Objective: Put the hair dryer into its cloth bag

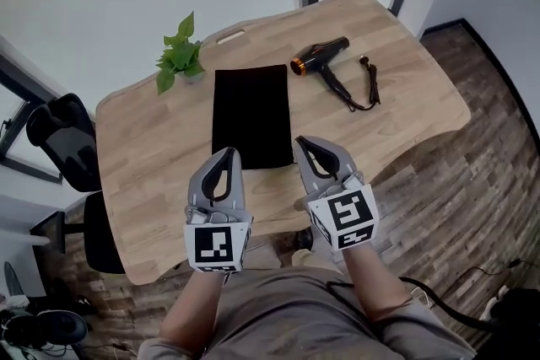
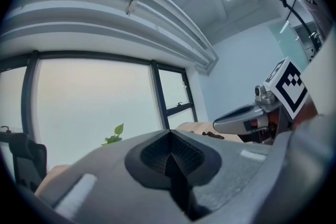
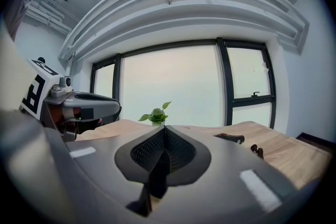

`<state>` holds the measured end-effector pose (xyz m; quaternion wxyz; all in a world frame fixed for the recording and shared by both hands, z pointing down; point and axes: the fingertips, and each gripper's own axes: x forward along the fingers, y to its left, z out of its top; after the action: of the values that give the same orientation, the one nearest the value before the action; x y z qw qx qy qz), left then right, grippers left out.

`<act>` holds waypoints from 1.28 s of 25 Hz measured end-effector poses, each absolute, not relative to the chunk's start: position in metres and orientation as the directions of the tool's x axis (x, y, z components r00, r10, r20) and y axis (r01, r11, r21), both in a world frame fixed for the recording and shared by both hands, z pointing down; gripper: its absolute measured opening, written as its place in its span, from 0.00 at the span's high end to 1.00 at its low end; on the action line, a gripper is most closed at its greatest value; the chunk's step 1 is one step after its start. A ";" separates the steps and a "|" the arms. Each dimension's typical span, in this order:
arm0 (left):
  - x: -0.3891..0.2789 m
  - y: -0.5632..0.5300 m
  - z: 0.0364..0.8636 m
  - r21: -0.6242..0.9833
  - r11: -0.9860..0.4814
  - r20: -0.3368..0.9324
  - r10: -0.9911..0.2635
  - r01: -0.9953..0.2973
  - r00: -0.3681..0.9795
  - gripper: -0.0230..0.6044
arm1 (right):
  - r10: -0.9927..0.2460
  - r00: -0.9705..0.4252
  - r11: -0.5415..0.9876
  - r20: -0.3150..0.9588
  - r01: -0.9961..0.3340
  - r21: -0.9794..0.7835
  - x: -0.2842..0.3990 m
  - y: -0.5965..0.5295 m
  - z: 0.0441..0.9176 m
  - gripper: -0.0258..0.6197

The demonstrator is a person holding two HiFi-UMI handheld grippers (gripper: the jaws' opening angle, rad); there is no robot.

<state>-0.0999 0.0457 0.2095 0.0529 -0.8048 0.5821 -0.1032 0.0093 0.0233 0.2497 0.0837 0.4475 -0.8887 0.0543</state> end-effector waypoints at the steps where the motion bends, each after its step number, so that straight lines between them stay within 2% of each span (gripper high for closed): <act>1: -0.100 0.040 0.210 -0.202 -0.319 0.105 -0.947 -0.926 0.303 0.96 | -0.784 -0.587 0.595 0.200 -0.803 -0.023 0.008 0.019 0.253 0.92; 5: -0.100 0.030 0.229 -0.189 -0.328 0.142 -0.942 -0.926 0.304 0.96 | -0.762 -0.598 0.610 0.249 -0.791 -0.033 0.007 0.013 0.273 0.92; 11: -0.109 0.020 0.289 -0.076 -0.353 0.267 -0.908 -0.932 0.322 0.96 | -0.716 -0.601 0.618 0.356 -0.782 -0.076 0.003 0.016 0.318 0.92; 16: -0.118 0.009 0.358 -0.011 -0.378 0.365 -0.864 -0.926 0.348 0.87 | -0.680 -0.609 0.627 0.408 -0.771 -0.107 -0.006 0.016 0.356 0.91; 24: -0.116 0.006 0.430 0.081 -0.421 0.483 -0.776 -0.903 0.405 0.82 | -0.642 -0.606 0.625 0.469 -0.769 -0.138 -0.021 0.022 0.402 0.91; 32: -0.115 0.003 0.461 0.000 -0.437 0.603 -0.717 -0.899 0.349 0.83 | -0.636 -0.578 0.598 0.511 -0.788 -0.148 -0.008 0.017 0.423 0.91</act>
<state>-0.1150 0.0032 0.4614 -0.1688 -0.8037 0.5029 -0.2695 -0.0077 0.0170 0.4230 0.2079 0.4094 -0.8693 0.1827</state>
